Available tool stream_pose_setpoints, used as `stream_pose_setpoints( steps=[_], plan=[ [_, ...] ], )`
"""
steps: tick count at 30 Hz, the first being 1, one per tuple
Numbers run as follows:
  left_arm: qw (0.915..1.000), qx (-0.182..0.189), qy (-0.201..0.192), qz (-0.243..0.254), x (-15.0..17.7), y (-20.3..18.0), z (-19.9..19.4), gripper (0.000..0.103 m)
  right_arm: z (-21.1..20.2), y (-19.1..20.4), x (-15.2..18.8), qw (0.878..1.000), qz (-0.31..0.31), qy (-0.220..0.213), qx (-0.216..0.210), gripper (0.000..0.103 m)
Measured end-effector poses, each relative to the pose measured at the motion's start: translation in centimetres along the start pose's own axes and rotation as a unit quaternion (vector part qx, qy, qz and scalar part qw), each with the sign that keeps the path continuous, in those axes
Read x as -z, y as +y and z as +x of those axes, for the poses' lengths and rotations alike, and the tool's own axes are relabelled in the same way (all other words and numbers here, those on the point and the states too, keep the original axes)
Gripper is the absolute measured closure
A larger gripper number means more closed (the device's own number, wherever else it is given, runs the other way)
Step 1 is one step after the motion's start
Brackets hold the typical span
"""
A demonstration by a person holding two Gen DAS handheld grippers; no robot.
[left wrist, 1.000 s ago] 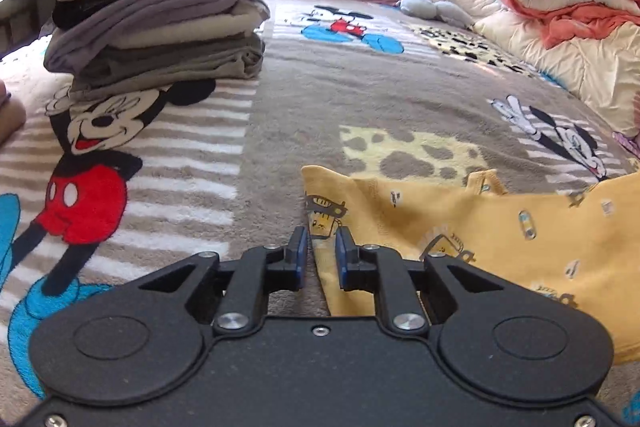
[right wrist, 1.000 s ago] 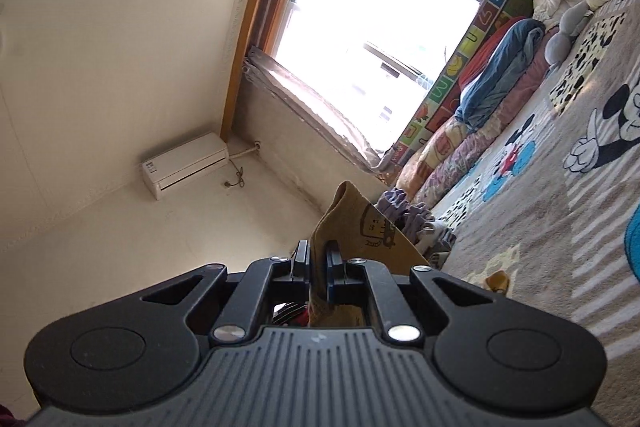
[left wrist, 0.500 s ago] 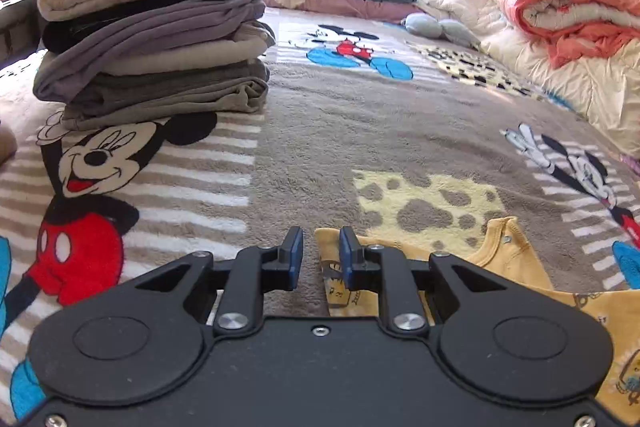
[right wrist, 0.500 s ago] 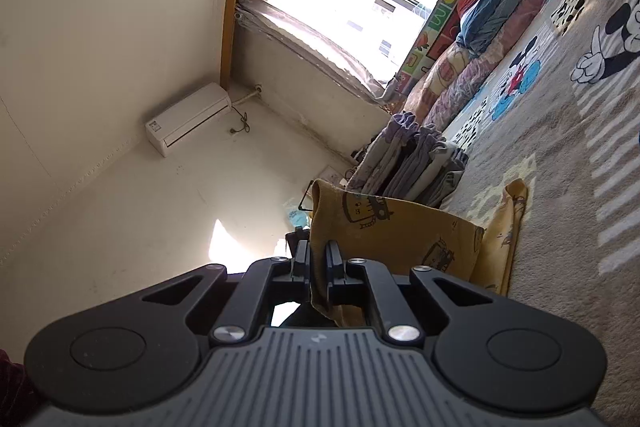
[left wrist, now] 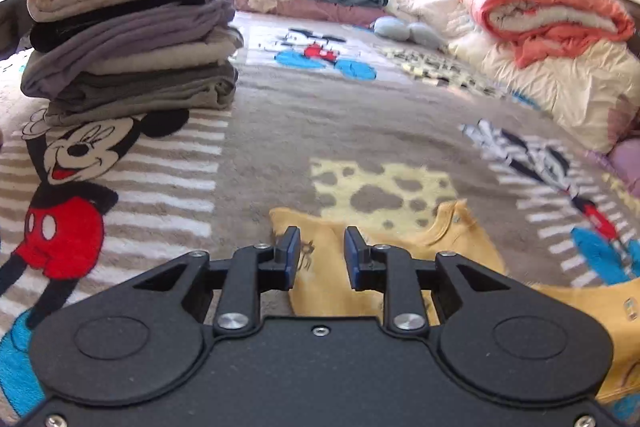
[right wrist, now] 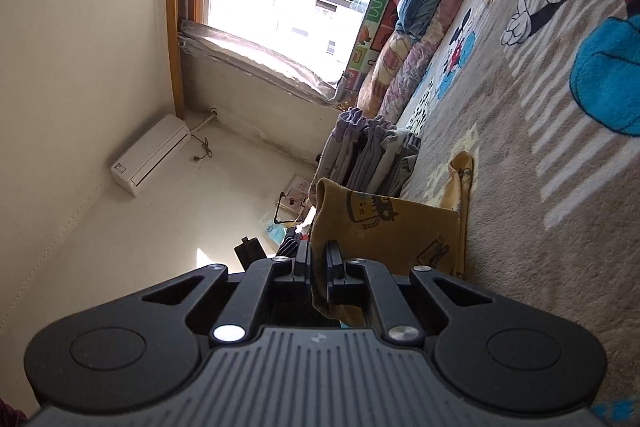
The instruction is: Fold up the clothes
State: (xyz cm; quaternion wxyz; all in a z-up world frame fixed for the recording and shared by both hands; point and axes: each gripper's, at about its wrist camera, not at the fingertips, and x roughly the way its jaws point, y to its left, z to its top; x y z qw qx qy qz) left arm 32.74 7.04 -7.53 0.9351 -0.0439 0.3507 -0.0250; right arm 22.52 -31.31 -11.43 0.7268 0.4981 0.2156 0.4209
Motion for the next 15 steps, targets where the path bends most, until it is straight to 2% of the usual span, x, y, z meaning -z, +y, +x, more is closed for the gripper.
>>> stream_pose_setpoints(
  steps=[1, 3, 5, 8, 11, 14, 15],
  plan=[
    [0.9999, -0.003, 0.013, 0.000, 0.2, 0.3, 0.9, 0.074, 0.1, 0.2, 0.1, 1.000, -0.005, 0.003, 0.001, 0.093],
    [0.9992, 0.009, 0.002, -0.038, 0.1, 1.5, 0.5, 0.073, 0.3, 0.6, 0.3, 1.000, -0.016, 0.013, 0.008, 0.093],
    [0.9972, 0.012, -0.015, -0.073, 0.1, 2.1, -1.3, 0.072, 0.5, 0.7, 0.7, 0.999, -0.024, 0.020, 0.024, 0.093],
    [0.9952, 0.026, -0.049, -0.080, 2.2, 1.7, -5.7, 0.072, 0.6, 0.5, 1.0, 0.998, -0.028, 0.021, 0.049, 0.093],
    [0.9965, 0.026, -0.066, -0.044, 5.4, -0.1, -9.3, 0.072, 0.4, 0.1, 1.3, 0.997, -0.035, 0.017, 0.072, 0.093],
    [0.9968, 0.043, -0.067, -0.005, 9.3, -2.5, -12.7, 0.072, 0.3, 0.1, 1.7, 0.995, -0.050, 0.016, 0.089, 0.091],
    [0.9967, 0.048, -0.065, 0.004, 10.3, -3.1, -13.1, 0.069, 0.3, 0.3, 1.8, 0.994, -0.060, 0.017, 0.093, 0.091]
  ],
)
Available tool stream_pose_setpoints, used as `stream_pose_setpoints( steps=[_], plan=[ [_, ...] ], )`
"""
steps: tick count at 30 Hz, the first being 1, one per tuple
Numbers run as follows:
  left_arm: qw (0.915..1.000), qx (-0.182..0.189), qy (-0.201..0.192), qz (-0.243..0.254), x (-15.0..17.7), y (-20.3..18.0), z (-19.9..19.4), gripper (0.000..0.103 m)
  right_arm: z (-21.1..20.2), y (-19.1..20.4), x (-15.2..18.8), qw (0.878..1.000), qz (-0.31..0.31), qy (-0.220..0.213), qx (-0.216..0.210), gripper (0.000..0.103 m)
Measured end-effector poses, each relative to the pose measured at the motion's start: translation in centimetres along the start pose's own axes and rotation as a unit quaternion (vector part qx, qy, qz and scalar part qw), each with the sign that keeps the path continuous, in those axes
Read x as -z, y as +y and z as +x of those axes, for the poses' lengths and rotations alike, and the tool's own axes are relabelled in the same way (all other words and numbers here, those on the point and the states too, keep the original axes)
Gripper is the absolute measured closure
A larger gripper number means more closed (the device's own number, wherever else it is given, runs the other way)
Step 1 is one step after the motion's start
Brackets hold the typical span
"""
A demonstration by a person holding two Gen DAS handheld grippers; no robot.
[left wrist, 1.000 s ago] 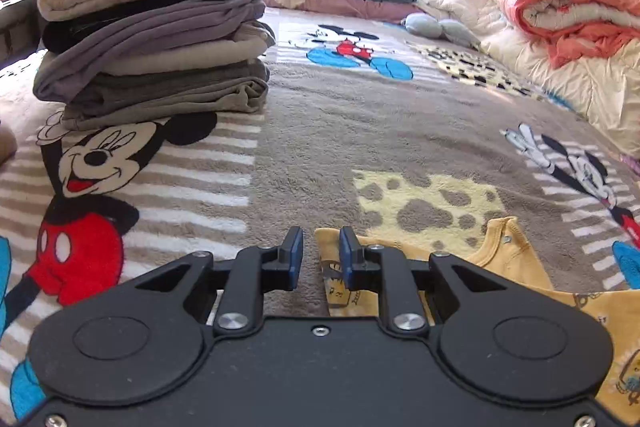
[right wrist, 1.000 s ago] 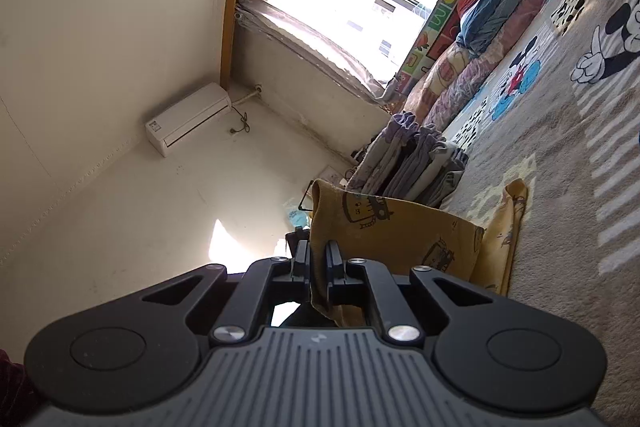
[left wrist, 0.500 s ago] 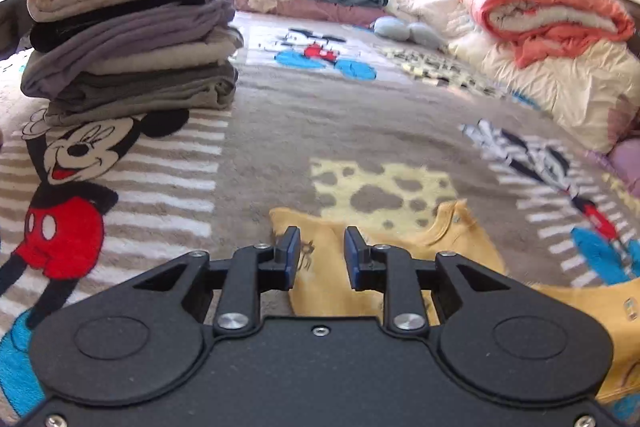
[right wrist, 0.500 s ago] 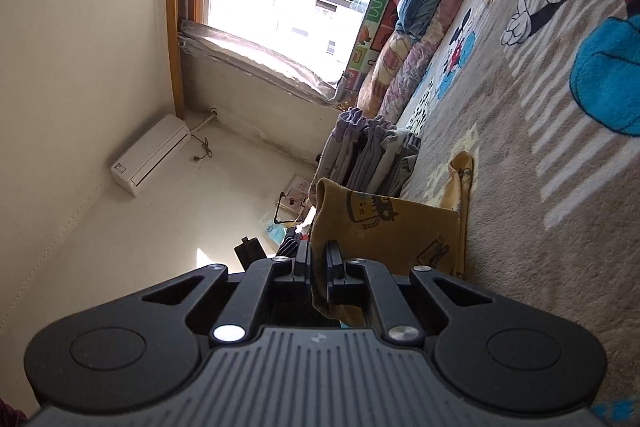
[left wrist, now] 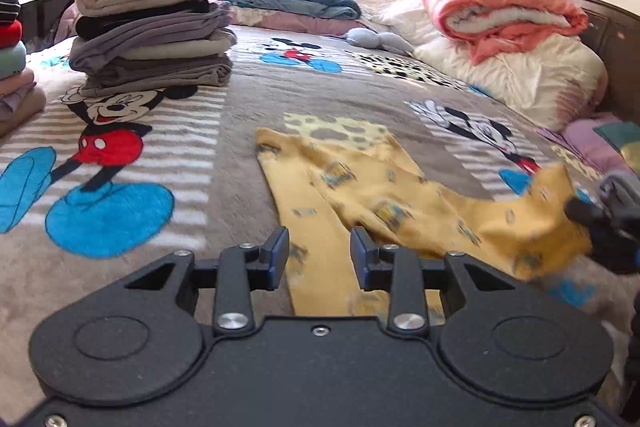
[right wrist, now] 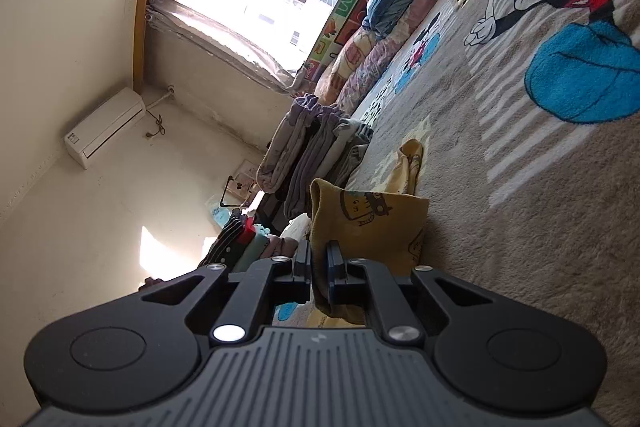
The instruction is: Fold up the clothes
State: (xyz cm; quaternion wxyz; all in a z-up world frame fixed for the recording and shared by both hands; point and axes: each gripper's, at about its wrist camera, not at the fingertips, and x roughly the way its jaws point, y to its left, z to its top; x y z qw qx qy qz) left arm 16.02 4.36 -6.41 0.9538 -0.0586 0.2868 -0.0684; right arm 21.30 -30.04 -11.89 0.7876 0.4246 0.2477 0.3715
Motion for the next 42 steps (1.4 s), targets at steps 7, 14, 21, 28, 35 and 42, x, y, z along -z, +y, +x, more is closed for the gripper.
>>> stream_pose_setpoints(
  steps=[7, 14, 21, 28, 35, 42],
  plan=[
    [0.9995, 0.004, 0.029, -0.006, 2.8, 0.4, 0.5, 0.060, -0.6, 1.6, 1.2, 0.997, -0.071, -0.016, 0.032, 0.091],
    [0.9998, 0.016, 0.014, 0.001, 3.1, 0.0, -2.4, 0.060, -1.6, 3.4, 1.3, 0.989, -0.116, -0.053, 0.069, 0.091],
    [0.9938, 0.078, 0.073, 0.030, 4.0, -0.8, -1.5, 0.060, -0.2, 6.2, 2.4, 0.970, -0.202, -0.042, 0.125, 0.091],
    [0.9918, 0.115, 0.003, -0.056, 1.1, 2.0, -2.2, 0.060, -0.4, 10.8, 5.0, 0.947, -0.290, -0.037, 0.132, 0.092],
    [0.9963, 0.036, 0.000, -0.078, -2.0, 3.6, 3.1, 0.069, -0.4, 9.5, 5.5, 0.956, -0.251, -0.049, 0.144, 0.091],
    [0.9750, 0.032, 0.038, -0.217, -1.0, 7.8, 7.3, 0.100, 1.2, 8.2, 5.9, 0.955, -0.253, -0.022, 0.154, 0.091]
  ],
)
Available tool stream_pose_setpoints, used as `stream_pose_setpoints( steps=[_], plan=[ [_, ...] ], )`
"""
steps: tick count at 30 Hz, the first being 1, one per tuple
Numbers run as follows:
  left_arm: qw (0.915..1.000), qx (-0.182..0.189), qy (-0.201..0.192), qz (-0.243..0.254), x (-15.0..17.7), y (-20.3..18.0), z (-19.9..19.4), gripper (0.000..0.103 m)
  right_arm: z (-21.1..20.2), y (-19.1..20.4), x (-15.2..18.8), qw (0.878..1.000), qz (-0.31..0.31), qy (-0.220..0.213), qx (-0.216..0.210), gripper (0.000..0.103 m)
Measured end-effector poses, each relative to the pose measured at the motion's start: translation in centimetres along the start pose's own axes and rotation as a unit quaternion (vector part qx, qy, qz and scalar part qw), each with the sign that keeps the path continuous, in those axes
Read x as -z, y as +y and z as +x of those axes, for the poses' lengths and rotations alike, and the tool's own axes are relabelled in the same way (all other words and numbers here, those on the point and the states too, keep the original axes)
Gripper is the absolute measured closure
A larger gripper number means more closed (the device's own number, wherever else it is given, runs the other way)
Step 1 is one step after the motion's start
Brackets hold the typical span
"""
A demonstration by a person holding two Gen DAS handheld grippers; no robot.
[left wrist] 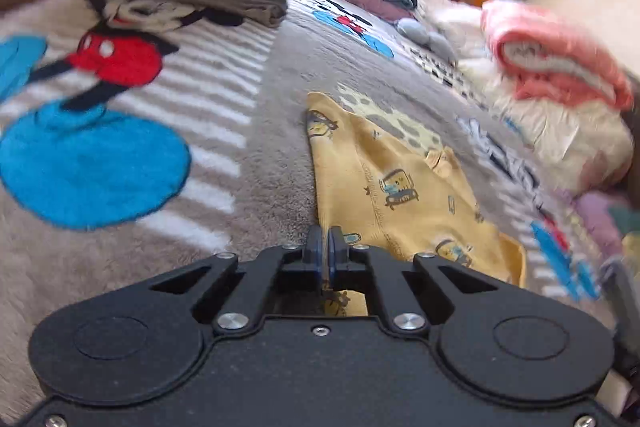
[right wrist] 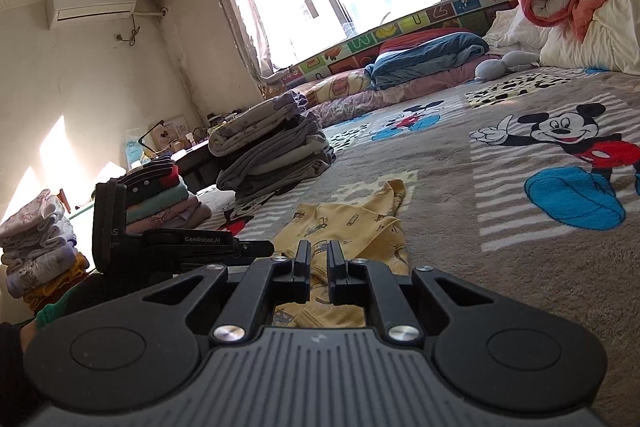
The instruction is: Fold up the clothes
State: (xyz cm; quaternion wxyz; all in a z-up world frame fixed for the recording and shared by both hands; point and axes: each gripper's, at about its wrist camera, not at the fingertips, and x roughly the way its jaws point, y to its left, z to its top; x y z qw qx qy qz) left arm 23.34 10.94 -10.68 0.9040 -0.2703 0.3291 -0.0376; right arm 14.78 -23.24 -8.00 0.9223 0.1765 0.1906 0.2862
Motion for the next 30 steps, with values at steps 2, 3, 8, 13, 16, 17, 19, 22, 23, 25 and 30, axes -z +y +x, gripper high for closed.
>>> stream_pose_setpoints(
  steps=[2, 3, 8, 13, 16, 17, 19, 22, 23, 25, 30],
  plan=[
    [0.9998, 0.009, 0.002, -0.019, 0.0, 0.4, -0.3, 0.100, 0.7, -0.2, 0.4, 1.000, -0.001, 0.013, 0.004, 0.091],
    [0.9994, 0.013, 0.003, -0.030, -0.1, 0.6, -0.5, 0.100, 1.1, -0.2, 0.5, 1.000, -0.005, 0.019, 0.007, 0.091],
    [0.9974, 0.033, -0.001, -0.064, -0.1, 1.2, -1.2, 0.099, 2.5, 0.3, 0.8, 0.998, -0.037, 0.043, 0.016, 0.091],
    [0.9984, 0.014, -0.055, 0.005, -0.4, -1.0, -3.4, 0.098, 2.0, 3.3, 0.9, 0.986, -0.144, 0.081, 0.025, 0.071],
    [0.9972, 0.032, -0.042, 0.054, 0.3, -2.3, -3.2, 0.098, 1.6, 5.0, 1.3, 0.971, -0.214, 0.098, 0.038, 0.064],
    [0.9967, 0.030, -0.032, 0.069, 0.6, -2.6, -2.9, 0.098, 1.5, 5.3, 1.5, 0.968, -0.226, 0.103, 0.042, 0.064],
    [0.9974, -0.002, -0.012, 0.072, 1.4, -2.1, -1.9, 0.098, 1.8, 5.9, 2.1, 0.962, -0.244, 0.114, 0.051, 0.064],
    [0.9978, -0.006, -0.020, 0.063, 1.7, -1.8, -3.0, 0.095, 2.3, 6.4, 2.8, 0.954, -0.265, 0.121, 0.063, 0.064],
    [0.9970, 0.000, -0.026, 0.073, 1.9, -2.1, -3.8, 0.094, 2.4, 6.4, 2.8, 0.954, -0.265, 0.120, 0.067, 0.064],
    [0.9944, 0.012, -0.021, 0.103, 2.8, -2.8, -4.8, 0.094, 2.3, 6.4, 2.9, 0.954, -0.266, 0.116, 0.079, 0.064],
    [0.9852, 0.006, 0.014, 0.171, 5.2, -4.4, -5.9, 0.086, 2.7, 6.6, 3.2, 0.939, -0.304, 0.125, 0.105, 0.064]
  ],
)
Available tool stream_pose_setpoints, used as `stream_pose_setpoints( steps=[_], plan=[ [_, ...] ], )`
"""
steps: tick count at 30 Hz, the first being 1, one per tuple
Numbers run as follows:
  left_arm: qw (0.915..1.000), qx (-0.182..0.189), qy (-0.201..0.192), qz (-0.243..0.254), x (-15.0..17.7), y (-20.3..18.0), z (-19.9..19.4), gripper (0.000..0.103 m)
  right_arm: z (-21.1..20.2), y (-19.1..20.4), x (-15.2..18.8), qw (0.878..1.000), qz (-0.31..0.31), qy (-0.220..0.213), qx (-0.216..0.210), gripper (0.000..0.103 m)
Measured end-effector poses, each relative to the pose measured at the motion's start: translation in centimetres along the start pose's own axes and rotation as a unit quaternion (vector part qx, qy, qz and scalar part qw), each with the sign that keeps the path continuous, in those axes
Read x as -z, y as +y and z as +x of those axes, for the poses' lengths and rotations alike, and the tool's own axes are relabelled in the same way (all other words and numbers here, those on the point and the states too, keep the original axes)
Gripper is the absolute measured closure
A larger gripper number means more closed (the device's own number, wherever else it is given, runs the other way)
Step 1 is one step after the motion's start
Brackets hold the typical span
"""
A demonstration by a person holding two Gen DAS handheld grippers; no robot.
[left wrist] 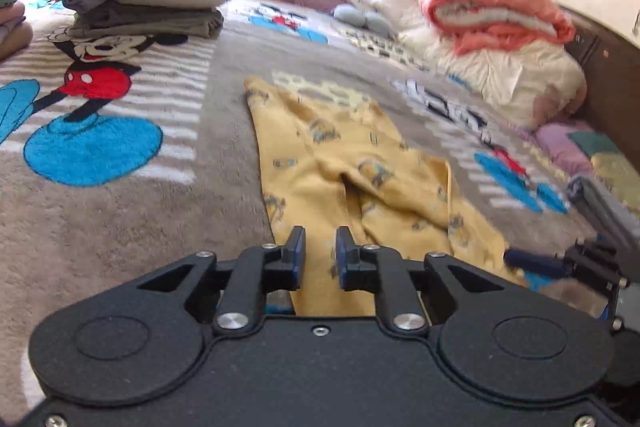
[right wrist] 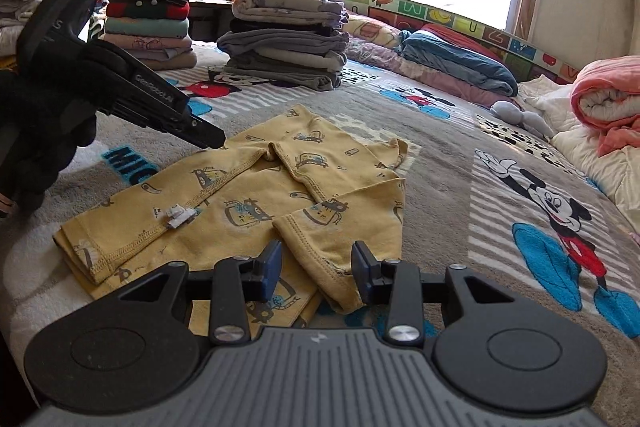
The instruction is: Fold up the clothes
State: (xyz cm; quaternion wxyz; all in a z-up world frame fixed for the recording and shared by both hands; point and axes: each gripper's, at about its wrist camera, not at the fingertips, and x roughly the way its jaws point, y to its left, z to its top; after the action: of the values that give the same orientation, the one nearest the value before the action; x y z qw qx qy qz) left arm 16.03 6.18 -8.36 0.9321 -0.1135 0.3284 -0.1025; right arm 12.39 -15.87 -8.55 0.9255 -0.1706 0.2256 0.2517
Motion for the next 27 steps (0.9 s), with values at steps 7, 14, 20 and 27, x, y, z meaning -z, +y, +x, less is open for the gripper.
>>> stream_pose_setpoints(
  steps=[7, 14, 20, 27],
  plan=[
    [0.9995, 0.006, 0.018, 0.026, 1.9, -1.1, -2.8, 0.084, 0.7, 2.1, -1.0, 0.992, -0.118, 0.032, 0.013, 0.064],
    [0.9999, 0.008, 0.012, -0.004, 2.3, 0.3, -3.6, 0.084, 2.9, 2.2, -3.3, 0.983, -0.160, 0.086, -0.015, 0.067],
    [0.9993, 0.017, 0.003, -0.033, 2.0, 1.8, -3.9, 0.083, 2.9, -3.4, -4.1, 0.993, 0.057, 0.073, -0.069, 0.094],
    [0.9908, 0.072, -0.013, -0.113, 1.2, 4.1, -4.6, 0.080, -0.5, -6.9, -5.8, 0.977, 0.174, -0.021, -0.121, 0.096]
  ],
)
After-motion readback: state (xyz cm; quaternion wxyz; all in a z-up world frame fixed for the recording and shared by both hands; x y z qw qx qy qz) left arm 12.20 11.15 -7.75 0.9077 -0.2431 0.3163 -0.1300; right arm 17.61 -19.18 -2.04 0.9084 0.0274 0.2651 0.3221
